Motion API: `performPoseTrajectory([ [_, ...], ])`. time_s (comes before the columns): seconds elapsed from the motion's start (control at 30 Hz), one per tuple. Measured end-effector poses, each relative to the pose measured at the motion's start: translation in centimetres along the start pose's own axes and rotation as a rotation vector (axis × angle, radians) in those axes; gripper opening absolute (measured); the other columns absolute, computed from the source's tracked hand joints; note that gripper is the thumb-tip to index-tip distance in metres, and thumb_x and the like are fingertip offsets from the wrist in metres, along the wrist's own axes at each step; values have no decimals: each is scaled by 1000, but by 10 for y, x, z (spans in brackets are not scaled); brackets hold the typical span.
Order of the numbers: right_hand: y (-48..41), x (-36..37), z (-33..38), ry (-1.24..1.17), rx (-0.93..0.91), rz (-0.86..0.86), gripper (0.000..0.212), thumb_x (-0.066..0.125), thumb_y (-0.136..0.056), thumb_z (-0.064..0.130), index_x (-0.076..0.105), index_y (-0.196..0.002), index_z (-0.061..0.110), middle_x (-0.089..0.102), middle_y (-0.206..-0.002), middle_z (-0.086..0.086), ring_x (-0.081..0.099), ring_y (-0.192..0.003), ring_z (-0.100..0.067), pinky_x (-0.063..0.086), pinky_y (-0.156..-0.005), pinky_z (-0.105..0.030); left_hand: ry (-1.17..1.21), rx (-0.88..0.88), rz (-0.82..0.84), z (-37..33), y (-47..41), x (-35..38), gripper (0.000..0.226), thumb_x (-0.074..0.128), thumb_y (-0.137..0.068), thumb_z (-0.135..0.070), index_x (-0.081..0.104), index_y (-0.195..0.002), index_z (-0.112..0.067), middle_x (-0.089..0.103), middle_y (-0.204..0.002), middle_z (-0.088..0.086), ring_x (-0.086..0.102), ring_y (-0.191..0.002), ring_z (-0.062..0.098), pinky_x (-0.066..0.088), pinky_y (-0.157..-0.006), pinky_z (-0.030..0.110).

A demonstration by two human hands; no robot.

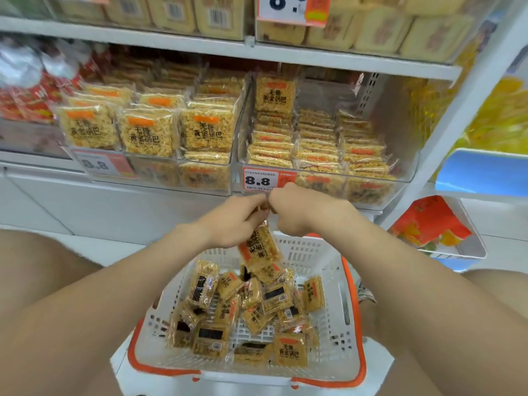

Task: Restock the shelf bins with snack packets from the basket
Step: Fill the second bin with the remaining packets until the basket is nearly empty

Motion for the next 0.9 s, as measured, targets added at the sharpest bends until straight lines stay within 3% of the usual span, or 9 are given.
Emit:
performPoseTrajectory([
  [0.1, 11, -12, -2, -131, -25, -33, 25, 56, -87, 9, 39, -69, 13, 41, -66, -4, 39, -57, -23, 29, -49, -31, -24, 72, -71, -26, 3, -36, 12, 49, -111, -26, 60, -107, -29, 63, -82, -12, 56, -71, 5, 42, -64, 31],
  [0.2, 19, -33, -4, -491, -32, -136, 30, 76, -81, 23, 48, -74, 12, 40, -62, 0, 40, -52, -16, 31, -49, -30, -4, 142, -177, -52, 3, -74, 8, 54, -108, -25, 61, -106, -24, 67, -84, -10, 61, -76, 7, 47, -68, 35],
  [0.3, 24, -51, -10, -827, -42, -253, 35, 85, -82, 31, 69, -109, 17, 50, -65, 2, 51, -52, -10, 45, -50, -30, 64, 146, -279, -66, -4, -105, 9, 60, -104, -34, 61, -109, -26, 72, -92, -6, 70, -85, 15, 56, -75, 40],
  [0.37, 24, -56, -13, -962, -45, -250, 43, 86, -86, 29, 64, -123, 30, 58, -67, 2, 57, -52, -8, 48, -52, -30, 66, 164, -364, -73, -10, -121, 14, 63, -103, -38, 62, -109, -25, 70, -96, -8, 70, -87, 12, 56, -76, 35],
  [0.47, 24, -63, -23, -1116, 38, -298, 28, 84, -89, 24, 64, -105, 34, 69, -69, 6, 64, -55, -5, 51, -53, -27, 27, 175, -518, -80, -16, -138, 12, 55, -107, -27, 63, -113, -20, 67, -101, -9, 63, -92, 5, 49, -76, 25],
  [0.6, 16, -69, -39, -1424, 176, -427, 33, 82, -90, 17, 68, -120, 15, 80, -97, -6, 77, -81, -17, 63, -64, -34, 200, -13, -655, -60, -21, -137, 24, 51, -107, -26, 57, -130, -22, 64, -113, -8, 63, -100, 8, 54, -89, 31],
  [0.73, 7, -73, -44, -1808, 143, -563, 40, 79, -88, -2, 66, -125, 8, 79, -103, -13, 79, -89, -28, 64, -71, -38, 544, -288, -586, -51, -31, -122, 35, 60, -86, -39, 63, -117, -23, 70, -107, 1, 72, -96, 22, 62, -86, 53],
  [0.83, 6, -73, -44, -1851, 186, -581, 39, 81, -82, -6, 68, -119, 0, 79, -98, -16, 79, -88, -31, 65, -79, -44, 671, -315, -559, -53, -36, -122, 29, 61, -82, -28, 67, -109, -21, 72, -108, 8, 73, -98, 28, 66, -78, 51],
  [0.9, 7, -75, -49, -1733, 264, -651, 40, 84, -79, 6, 71, -116, 9, 80, -98, -9, 78, -89, -25, 65, -83, -46, 628, -305, -561, -52, -38, -127, 22, 62, -90, -15, 69, -110, -24, 73, -107, 6, 73, -94, 26, 65, -70, 37],
])
Point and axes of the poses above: each hand's wrist, its own y-axis away from the middle knuckle, its own x-axis out of the palm, z = x × y, the point moved 6 cm from there along -y, towards the middle knuckle
